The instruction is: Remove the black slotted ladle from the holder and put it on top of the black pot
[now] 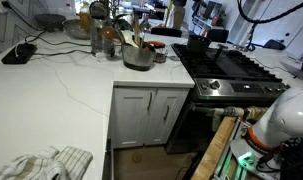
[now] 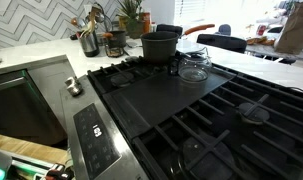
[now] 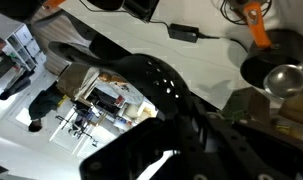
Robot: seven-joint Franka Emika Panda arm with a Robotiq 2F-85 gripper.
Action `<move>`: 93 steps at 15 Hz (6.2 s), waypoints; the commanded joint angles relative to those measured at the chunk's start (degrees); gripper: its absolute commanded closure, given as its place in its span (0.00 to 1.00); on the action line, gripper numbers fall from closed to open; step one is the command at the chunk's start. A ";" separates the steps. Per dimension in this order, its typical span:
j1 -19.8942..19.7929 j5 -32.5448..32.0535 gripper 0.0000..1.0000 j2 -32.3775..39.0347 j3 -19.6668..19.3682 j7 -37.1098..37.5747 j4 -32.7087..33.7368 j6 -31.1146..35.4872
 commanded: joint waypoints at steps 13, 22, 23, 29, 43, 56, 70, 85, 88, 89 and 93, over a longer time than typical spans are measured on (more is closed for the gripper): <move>-6.10 0.34 0.91 2.90 -8.67 0.04 -4.01 6.45; -8.89 -2.62 0.98 17.55 -11.78 7.29 7.77 4.01; -8.84 -2.71 0.98 19.10 -12.50 7.78 9.08 3.15; -8.33 -1.82 0.98 27.22 -16.57 9.35 16.43 -4.29; -8.31 4.88 0.98 42.72 -19.38 6.69 30.71 -11.17; -8.26 12.91 0.57 51.04 -21.56 3.13 40.14 -12.83; -7.09 15.56 0.00 47.63 -17.52 3.46 43.21 -23.96; -13.66 34.32 0.00 24.48 -15.43 -31.10 27.16 -31.49; -16.73 39.17 0.00 22.51 -16.92 -41.89 24.92 -33.80; -17.70 40.30 0.00 22.42 -17.53 -45.51 24.95 -34.97; -19.75 43.43 0.00 22.82 -21.23 -56.40 26.90 -36.67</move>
